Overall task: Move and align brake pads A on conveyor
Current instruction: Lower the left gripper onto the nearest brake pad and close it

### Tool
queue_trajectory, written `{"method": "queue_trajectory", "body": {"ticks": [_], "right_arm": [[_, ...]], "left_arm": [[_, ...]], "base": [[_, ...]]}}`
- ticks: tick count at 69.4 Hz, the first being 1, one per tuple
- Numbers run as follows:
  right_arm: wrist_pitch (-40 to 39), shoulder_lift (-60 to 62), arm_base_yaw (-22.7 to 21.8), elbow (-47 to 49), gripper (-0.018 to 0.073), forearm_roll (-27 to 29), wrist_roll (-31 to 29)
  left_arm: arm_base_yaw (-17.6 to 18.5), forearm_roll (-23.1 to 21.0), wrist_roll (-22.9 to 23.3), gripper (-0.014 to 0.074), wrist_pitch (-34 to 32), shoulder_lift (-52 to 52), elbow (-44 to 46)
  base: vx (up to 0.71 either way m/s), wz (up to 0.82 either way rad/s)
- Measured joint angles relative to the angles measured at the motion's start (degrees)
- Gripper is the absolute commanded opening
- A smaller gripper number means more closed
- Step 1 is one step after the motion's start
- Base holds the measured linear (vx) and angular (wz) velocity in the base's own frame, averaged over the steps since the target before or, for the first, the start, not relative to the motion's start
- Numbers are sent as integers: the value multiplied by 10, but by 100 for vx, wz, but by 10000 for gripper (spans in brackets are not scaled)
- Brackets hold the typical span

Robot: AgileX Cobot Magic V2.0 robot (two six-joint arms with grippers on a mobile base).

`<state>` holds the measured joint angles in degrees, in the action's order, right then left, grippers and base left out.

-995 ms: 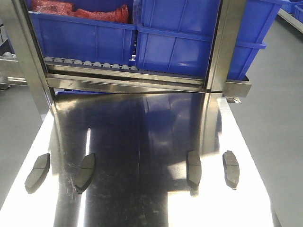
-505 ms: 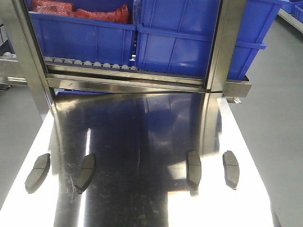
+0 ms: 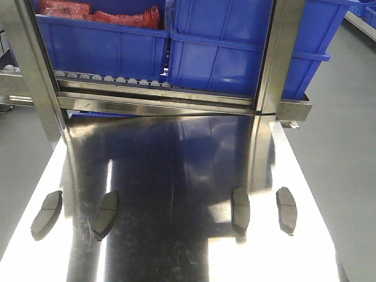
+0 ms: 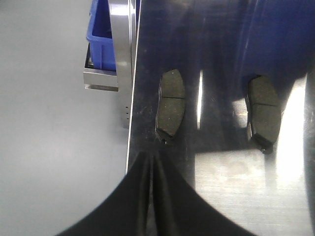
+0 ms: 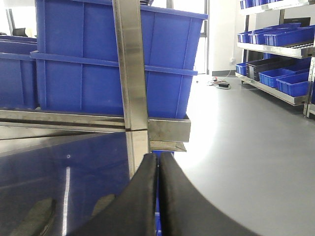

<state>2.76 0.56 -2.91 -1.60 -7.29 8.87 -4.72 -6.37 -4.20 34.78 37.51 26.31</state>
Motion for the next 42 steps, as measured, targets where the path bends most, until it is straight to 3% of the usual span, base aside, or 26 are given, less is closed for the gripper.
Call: {"method": "queue_trajectory", "body": {"ticks": [21,42], "right_arm": [[0,0,0,0,-11,0,0],[0,0,0,0,-11,0,0]], "left_arm": [[36,0,-71,464,48,47,63],[39,-17,-78,491,82,206,158]], "base": [[0,0],[0,0]]}}
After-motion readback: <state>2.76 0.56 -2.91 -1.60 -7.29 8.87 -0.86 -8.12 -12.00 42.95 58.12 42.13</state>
